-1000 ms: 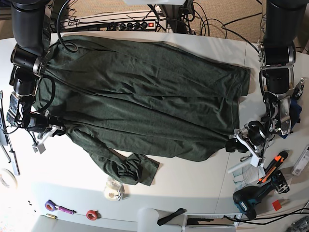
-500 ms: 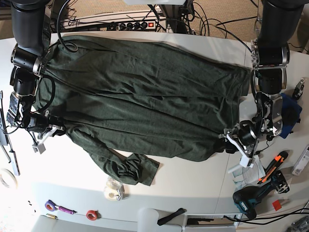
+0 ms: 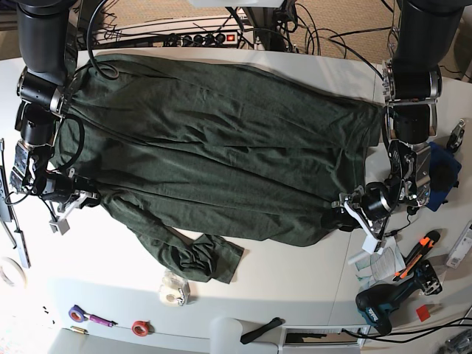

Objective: Layout the t-shirt on the table in an organized manner, then fold the t-shirt properly
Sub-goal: 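Grasp the hem corners with both grippers and pull them apart, then fold the shirt lengthwise, bringing the hem edge toward the collar edge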

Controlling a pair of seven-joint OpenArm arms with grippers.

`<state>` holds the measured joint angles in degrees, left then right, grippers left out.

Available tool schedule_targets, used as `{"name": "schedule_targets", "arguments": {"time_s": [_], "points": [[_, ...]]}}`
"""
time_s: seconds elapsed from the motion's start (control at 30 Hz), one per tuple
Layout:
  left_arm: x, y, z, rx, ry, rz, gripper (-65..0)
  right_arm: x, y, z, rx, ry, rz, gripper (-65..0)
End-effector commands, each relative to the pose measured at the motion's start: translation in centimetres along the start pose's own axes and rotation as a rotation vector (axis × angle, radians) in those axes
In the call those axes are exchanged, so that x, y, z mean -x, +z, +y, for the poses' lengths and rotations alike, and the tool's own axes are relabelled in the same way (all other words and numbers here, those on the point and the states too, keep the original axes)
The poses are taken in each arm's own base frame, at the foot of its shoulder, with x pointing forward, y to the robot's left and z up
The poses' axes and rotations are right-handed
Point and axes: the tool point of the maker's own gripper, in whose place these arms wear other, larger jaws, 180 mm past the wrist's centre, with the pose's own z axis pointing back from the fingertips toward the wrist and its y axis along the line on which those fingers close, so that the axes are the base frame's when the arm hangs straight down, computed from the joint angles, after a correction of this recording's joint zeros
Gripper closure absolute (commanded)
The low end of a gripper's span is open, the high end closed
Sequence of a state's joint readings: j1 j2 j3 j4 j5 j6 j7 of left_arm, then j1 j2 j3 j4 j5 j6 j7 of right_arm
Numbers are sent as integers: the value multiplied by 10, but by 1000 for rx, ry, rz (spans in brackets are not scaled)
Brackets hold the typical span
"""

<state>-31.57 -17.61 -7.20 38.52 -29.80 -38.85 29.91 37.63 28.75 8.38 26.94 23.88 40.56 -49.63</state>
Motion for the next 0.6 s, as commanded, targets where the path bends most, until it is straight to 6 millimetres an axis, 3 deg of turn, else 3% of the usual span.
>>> {"name": "schedule_targets", "arguments": {"time_s": [0.0,0.03,0.1,0.3,0.43,0.57], "points": [[-23,3,1,-2,-21,-42,-285,15,2,-9,44,25,85,0],[-23,3,1,-4,-20,-42,-211,15,2,-9,45,25,85,0],[-24,3,5,-24,-7,-50,0,15,2,-9,44,24,84,0],[-48,8,-3,18,-8,-149,0,-8,3,9,-59,-69,-38,0],[-72,27,-3,55,10,-218,0,-19,9,11,-62,-46,-58,0],[-81,45,2,79,42,-217,0,-27,18,13,-45,15,-67,0]]}}
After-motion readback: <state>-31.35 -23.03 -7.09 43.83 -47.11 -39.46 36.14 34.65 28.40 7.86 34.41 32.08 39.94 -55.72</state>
